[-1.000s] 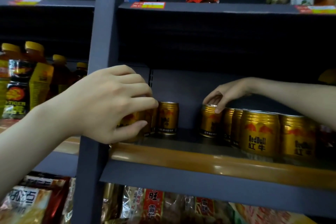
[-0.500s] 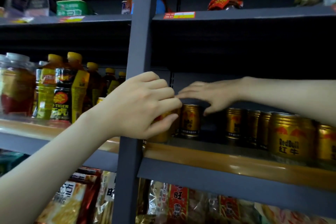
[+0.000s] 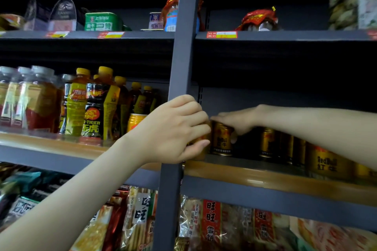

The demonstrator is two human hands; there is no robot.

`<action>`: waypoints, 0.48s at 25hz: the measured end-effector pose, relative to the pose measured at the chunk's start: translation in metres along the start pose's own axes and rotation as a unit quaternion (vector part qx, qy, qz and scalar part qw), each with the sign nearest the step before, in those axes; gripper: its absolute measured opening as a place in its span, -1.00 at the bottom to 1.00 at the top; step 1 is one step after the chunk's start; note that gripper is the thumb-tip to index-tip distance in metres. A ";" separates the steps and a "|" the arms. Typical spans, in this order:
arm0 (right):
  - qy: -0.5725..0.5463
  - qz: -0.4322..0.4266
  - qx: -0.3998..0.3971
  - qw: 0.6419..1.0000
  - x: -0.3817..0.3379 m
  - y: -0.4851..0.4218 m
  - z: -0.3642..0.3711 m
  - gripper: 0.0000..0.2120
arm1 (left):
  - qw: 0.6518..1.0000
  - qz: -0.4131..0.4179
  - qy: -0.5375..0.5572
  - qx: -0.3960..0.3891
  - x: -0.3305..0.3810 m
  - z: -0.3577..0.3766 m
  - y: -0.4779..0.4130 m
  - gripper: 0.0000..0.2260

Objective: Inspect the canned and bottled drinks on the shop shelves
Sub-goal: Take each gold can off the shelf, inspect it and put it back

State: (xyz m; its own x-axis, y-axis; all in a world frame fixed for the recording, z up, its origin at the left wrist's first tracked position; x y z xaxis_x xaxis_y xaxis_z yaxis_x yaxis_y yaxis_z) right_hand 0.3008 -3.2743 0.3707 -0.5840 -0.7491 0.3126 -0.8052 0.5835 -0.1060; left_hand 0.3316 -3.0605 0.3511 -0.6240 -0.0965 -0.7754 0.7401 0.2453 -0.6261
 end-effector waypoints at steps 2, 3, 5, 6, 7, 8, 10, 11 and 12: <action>-0.066 0.019 0.014 0.998 0.005 0.009 0.000 -0.31 | 1.000 -0.001 -0.011 -0.017 -0.002 0.003 -0.001 -0.59; -0.077 0.034 0.024 0.996 0.007 0.013 -0.001 -0.31 | 1.000 0.001 -0.012 -0.028 -0.001 0.005 -0.001 -0.60; -0.053 0.072 0.020 0.996 0.008 0.024 -0.006 -0.26 | 1.000 -0.004 -0.013 -0.023 -0.003 0.006 -0.002 -0.61; -0.060 0.079 0.037 0.994 0.007 0.032 -0.010 -0.24 | 1.000 -0.011 -0.001 -0.029 -0.003 0.006 -0.002 -0.61; -0.071 0.076 0.070 0.992 0.006 0.043 -0.018 -0.25 | 1.000 -0.015 0.004 -0.014 -0.003 0.004 -0.003 -0.63; -0.081 0.078 0.108 0.988 0.005 0.064 -0.029 -0.26 | 0.999 -0.029 0.018 -0.022 -0.004 0.003 -0.004 -0.64; -0.113 0.094 0.192 0.970 0.005 0.114 -0.053 -0.26 | 0.997 -0.051 0.038 -0.031 -0.005 0.004 -0.007 -0.64; -0.122 0.096 0.231 0.960 0.001 0.140 -0.064 -0.25 | 0.996 -0.068 0.041 -0.029 -0.006 0.004 -0.009 -0.62; -0.116 0.103 0.263 0.952 -0.007 0.167 -0.074 -0.24 | 0.992 -0.101 0.067 -0.038 -0.006 0.002 -0.013 -0.58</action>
State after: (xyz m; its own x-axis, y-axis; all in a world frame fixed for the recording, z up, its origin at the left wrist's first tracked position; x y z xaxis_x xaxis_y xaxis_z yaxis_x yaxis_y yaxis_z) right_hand 0.1781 -3.1489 0.4207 -0.6934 -0.7202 0.0224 -0.5745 0.5339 -0.6204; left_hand 0.3263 -3.0646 0.3637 -0.7885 -0.0240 -0.6145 0.5791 0.3072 -0.7551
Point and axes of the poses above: each hand's wrist, its own y-axis away from the middle knuckle, its own z-axis out of the palm, x = y × z, the point moved 10 cm from there along -y, towards the middle knuckle, and after that the axes turned 15 degrees about -y, right-handed, at the moved point
